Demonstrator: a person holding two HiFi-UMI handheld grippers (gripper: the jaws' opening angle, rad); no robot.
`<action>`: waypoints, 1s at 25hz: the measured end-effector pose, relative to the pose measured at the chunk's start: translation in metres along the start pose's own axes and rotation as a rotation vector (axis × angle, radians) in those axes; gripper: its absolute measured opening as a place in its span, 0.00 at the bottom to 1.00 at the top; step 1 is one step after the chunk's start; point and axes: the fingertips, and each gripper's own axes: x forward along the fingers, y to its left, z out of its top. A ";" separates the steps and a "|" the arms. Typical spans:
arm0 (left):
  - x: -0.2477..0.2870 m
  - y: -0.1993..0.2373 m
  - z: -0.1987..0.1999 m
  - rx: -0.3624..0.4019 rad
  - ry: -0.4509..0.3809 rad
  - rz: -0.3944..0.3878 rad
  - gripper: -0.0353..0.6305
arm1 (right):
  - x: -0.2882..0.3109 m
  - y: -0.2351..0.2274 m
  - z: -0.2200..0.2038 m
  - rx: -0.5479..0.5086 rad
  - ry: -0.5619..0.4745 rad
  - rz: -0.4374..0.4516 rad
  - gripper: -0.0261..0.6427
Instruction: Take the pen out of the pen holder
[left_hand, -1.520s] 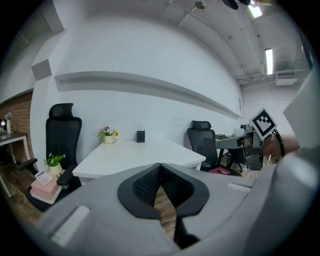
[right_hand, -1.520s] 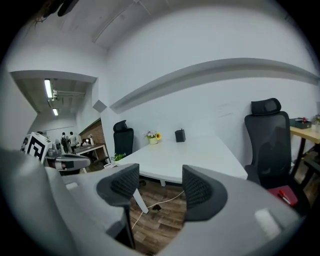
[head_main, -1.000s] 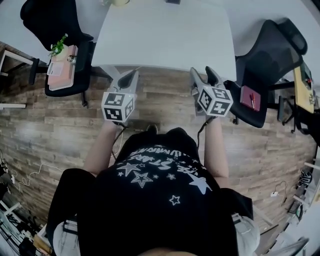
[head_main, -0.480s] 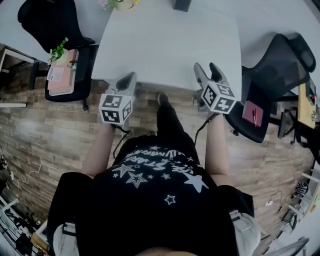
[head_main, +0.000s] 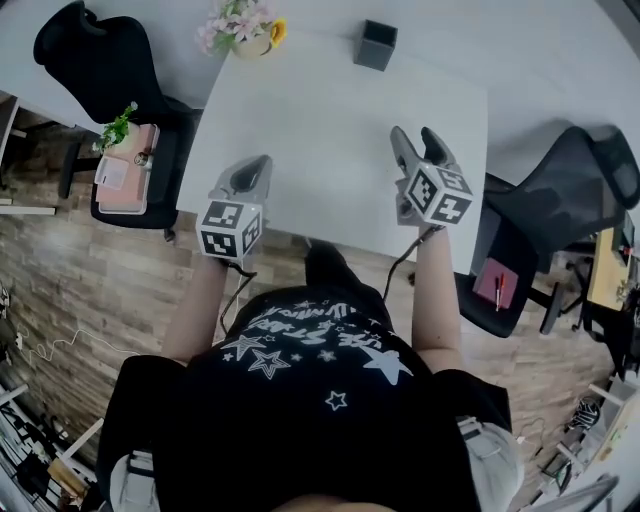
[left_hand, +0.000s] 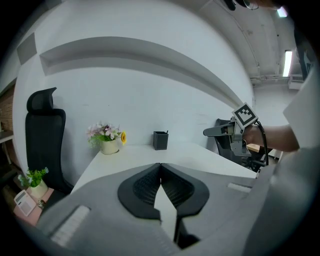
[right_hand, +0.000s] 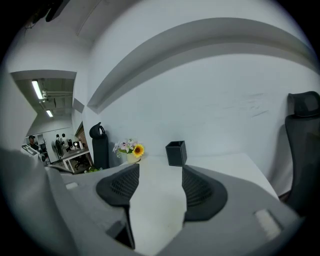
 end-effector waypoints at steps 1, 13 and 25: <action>0.009 0.004 0.005 0.000 -0.001 0.008 0.07 | 0.011 -0.003 0.005 -0.004 0.002 0.009 0.45; 0.090 0.016 0.061 0.002 -0.037 0.027 0.07 | 0.107 -0.042 0.058 -0.001 -0.013 0.078 0.45; 0.140 0.041 0.079 -0.018 -0.021 0.055 0.07 | 0.192 -0.069 0.084 -0.096 -0.043 0.064 0.34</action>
